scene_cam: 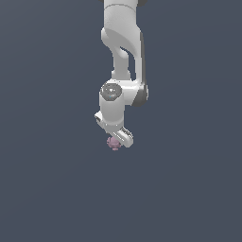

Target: Pick up the object and move it to a goal position.

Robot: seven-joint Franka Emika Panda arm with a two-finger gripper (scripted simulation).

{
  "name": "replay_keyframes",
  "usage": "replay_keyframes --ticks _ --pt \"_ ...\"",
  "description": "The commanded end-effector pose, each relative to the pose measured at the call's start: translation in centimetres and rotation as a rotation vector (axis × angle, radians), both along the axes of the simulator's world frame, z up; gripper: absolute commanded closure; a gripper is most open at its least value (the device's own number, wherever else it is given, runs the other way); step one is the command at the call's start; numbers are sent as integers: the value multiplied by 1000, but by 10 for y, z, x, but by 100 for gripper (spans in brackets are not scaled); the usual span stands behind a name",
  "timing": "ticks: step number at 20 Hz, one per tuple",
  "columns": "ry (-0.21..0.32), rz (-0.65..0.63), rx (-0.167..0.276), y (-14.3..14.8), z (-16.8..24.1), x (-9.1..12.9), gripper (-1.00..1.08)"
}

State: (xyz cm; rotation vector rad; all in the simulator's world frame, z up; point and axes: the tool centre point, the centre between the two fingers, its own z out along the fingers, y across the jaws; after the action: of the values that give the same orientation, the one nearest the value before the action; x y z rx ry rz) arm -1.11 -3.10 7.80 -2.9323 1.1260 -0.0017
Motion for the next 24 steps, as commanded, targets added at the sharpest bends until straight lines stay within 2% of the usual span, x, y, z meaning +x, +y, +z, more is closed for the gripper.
replay_keyframes --ticks 1,10,11,24 --pt "1 -1 0 0 -12 -1 -92" --pt "1 -4 0 0 -39 0 -92" --pt "1 -4 0 0 -39 0 108" --pt "1 -3 1 4 -36 0 108"
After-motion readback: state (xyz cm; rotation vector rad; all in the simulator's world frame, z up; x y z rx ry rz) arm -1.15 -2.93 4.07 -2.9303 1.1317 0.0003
